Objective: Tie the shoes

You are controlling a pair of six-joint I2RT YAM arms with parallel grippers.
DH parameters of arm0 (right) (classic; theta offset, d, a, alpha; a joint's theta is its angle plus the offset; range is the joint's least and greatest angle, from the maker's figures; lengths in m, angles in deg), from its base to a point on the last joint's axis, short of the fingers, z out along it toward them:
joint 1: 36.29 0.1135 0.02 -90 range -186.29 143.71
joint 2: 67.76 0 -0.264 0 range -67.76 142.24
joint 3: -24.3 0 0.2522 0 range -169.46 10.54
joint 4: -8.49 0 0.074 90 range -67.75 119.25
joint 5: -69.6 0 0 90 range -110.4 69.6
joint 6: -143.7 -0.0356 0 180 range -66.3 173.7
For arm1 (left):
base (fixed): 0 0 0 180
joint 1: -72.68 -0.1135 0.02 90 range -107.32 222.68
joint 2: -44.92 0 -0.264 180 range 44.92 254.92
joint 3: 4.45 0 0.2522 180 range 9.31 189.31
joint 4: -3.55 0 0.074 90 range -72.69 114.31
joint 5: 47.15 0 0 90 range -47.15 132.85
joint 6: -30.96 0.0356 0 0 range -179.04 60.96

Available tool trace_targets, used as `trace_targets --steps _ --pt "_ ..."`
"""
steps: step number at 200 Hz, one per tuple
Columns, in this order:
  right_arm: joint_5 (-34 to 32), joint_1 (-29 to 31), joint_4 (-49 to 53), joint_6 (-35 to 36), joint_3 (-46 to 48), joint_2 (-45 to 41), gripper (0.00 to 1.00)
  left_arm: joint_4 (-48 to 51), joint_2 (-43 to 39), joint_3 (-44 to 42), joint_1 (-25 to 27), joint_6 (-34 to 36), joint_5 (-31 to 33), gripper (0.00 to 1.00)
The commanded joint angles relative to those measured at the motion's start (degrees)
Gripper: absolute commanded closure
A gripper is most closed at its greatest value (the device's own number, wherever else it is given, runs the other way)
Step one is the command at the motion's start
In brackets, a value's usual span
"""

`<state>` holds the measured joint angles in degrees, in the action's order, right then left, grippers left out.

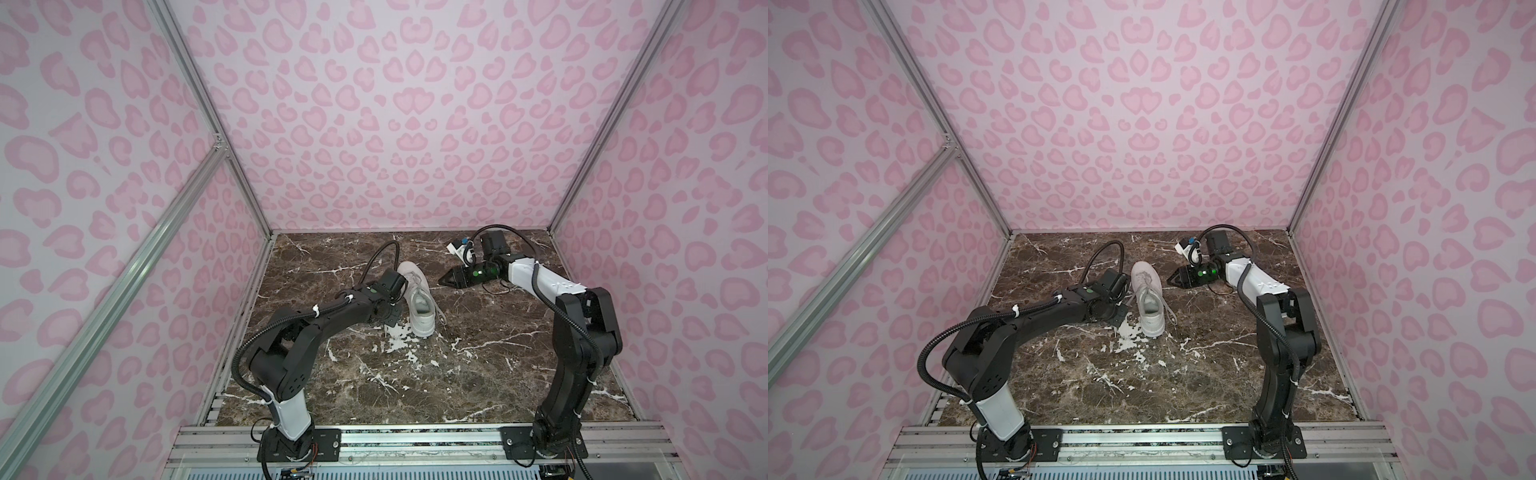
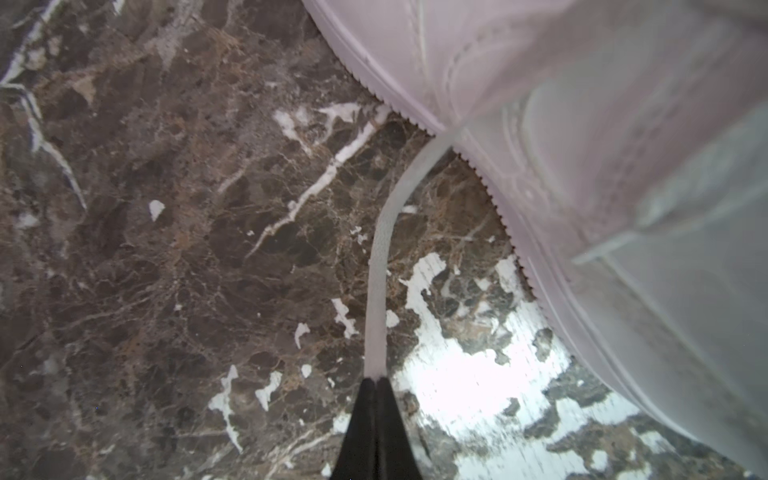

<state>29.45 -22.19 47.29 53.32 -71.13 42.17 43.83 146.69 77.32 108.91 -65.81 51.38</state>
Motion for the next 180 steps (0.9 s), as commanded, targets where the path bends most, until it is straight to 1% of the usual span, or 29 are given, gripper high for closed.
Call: trace_targets --steps 1,4,32,52,77,80,88,117,131,156,167,180 --pt "-0.6 1.9 -2.8 -5.2 -3.0 3.5 0.55 2.0 0.4 2.3 -1.6 2.4 -1.7 0.97" --pt "-0.7 2.2 -2.8 -5.5 -5.0 4.0 0.55 1.9 0.4 2.5 -1.9 2.6 -1.7 0.97" --pt "-0.9 4.2 -0.8 -7.3 -11.5 8.8 0.53 2.0 0.2 4.9 -4.8 3.5 -3.4 0.97" --pt "-0.7 5.4 2.1 -6.5 -16.0 11.9 0.53 2.9 0.7 7.4 -6.1 4.7 -3.7 0.97" --pt "-1.4 6.7 4.3 -6.3 -19.4 14.5 0.53 3.3 1.3 8.7 -7.5 5.5 -4.8 0.97" --pt "-1.5 6.8 4.4 -6.2 -19.7 14.7 0.53 3.4 1.4 10.2 -7.7 5.5 -4.8 0.97" --pt "-1.7 7.0 4.7 -6.3 -20.3 15.2 0.54 3.4 1.6 10.8 -8.0 5.8 -4.9 0.97" --pt "-1.5 7.8 7.1 -5.6 -23.5 17.7 0.57 3.3 1.8 12.3 -9.1 6.2 -5.3 0.97" --pt "-2.3 8.0 9.2 -4.9 -25.1 18.9 0.6 3.3 2.1 13.5 -9.8 6.3 -5.7 0.97" --pt "-2.4 8.0 9.5 -5.1 -25.2 19.2 0.7 4.5 3.8 17.3 -10.6 7.2 -6.3 0.97" --pt "-1.8 7.9 9.0 -5.5 -24.7 18.8 0.77 5.1 4.6 19.0 -10.9 7.7 -6.5 0.97" --pt "-0.4 7.7 6.0 -7.0 -22.8 17.6 0.86 5.6 5.6 21.1 -11.1 8.2 -6.8 0.97"
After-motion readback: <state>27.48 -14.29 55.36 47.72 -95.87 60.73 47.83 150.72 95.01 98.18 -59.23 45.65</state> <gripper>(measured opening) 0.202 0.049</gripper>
